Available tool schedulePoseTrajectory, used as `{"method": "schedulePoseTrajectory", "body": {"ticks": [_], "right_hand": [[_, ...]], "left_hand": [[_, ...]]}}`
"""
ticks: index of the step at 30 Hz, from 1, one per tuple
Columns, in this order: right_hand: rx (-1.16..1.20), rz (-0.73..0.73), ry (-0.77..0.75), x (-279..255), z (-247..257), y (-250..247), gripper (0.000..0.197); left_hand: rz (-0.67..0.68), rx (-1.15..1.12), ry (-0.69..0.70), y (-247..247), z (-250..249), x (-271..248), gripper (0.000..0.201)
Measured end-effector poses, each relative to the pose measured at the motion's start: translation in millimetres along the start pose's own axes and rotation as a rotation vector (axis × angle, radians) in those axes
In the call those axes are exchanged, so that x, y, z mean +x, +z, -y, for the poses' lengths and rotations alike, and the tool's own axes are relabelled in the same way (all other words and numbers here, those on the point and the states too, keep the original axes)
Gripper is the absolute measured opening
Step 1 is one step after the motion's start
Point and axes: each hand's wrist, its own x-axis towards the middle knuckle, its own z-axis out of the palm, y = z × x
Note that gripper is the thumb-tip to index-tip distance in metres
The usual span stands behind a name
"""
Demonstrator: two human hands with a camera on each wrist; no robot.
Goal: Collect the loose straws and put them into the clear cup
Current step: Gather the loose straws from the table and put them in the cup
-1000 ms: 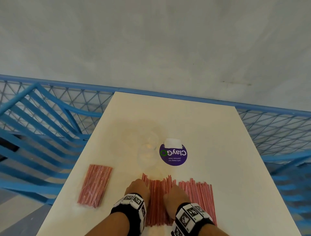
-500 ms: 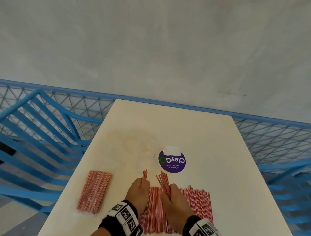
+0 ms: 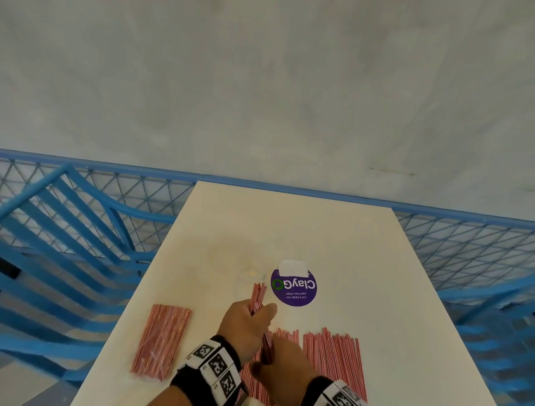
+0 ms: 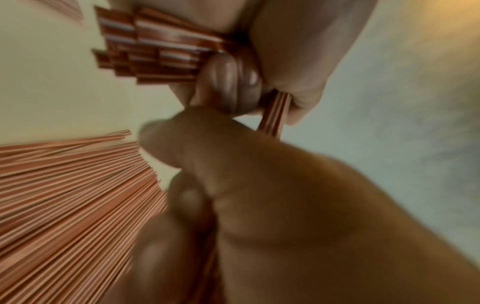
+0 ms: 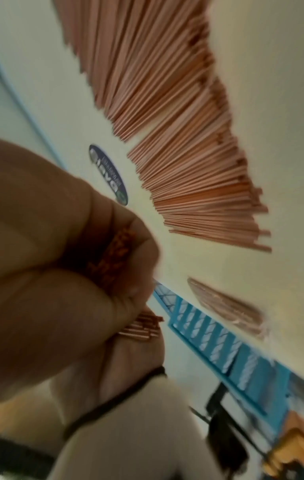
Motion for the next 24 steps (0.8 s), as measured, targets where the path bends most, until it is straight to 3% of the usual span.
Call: {"method": "schedulePoseTrajectory", "body": {"ticks": [5,10,15,18,20,24], "right_hand": [[0.034,0.122,0.079,-1.9,5.6,-3.5,0.044],[-0.060,0.119,0.036,-0.5,23.0,-3.7,0.038],[-0.082,0.147,-0.101,-6.3,28.1,-5.6,0.016],[-0.025,0.267,-0.132,-5.9,18.2,-8.7,0.014],[0.105,0.359,-0.070,-6.3,10.7,-10.5,0.026],[0.842,0.474,0.053,-14.8,7.5,-13.3,0.033]], "left_hand": [[-0.027,-0.043,0.096,-12.1,-17.0,2.8,0.040],[0.047,-0.132,0.079,-11.4,-29.3,-3.7,0.035],[0.136,-0.252,0.104,-12.3,-41.9,-11.0,0.055],[0.107,-0.343,0.125,-24.0,-50.2,-9.6,0.060],[0.066,-0.375,0.141,-31.7,-53.5,-9.3,0.061],[0.043,-0.358,0.177,-28.7,-51.1,-17.0,0.059]]}}
